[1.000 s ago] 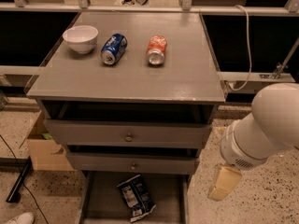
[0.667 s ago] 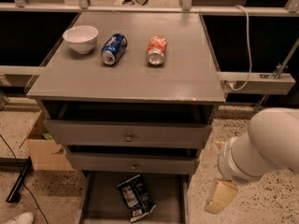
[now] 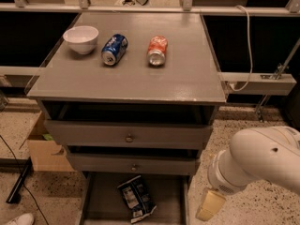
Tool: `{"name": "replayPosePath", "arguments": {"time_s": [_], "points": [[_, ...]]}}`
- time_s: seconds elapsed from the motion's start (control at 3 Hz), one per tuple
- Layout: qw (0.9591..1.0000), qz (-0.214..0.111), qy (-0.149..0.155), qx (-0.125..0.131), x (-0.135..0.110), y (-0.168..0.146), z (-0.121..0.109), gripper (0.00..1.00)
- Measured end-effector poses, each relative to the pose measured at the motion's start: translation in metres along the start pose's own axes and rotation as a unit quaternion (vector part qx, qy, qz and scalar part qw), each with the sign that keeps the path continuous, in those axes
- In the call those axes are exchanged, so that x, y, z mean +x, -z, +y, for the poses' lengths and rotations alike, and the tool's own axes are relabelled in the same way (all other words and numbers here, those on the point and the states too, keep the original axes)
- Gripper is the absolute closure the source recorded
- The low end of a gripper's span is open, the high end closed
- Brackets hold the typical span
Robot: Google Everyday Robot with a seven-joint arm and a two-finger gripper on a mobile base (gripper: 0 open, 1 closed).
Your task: Pick blue chip bag from bottom drawer and place on counter
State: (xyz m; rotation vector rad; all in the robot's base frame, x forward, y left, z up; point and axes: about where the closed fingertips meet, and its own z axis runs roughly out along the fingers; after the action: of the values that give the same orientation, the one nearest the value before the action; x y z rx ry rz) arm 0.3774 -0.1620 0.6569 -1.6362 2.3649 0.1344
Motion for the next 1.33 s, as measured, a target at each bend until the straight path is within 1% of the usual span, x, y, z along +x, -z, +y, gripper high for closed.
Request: {"name": "replayPosePath", "arguments": {"time_s": [0.33, 0.67, 1.0, 1.33], "points": [[0.9997, 0.018, -0.01, -0.015, -0.004, -0.029, -0.004, 0.0], [0.9995, 0.022, -0.014, -0.018, -0.006, -0.035, -0.005, 0.0], [0.9989, 0.01, -0.017, -0.041, -0.002, -0.049, 0.008, 0.0], [0.9977, 0.003, -0.019, -0.065, 0.001, -0.081, 0.026, 0.0]]}}
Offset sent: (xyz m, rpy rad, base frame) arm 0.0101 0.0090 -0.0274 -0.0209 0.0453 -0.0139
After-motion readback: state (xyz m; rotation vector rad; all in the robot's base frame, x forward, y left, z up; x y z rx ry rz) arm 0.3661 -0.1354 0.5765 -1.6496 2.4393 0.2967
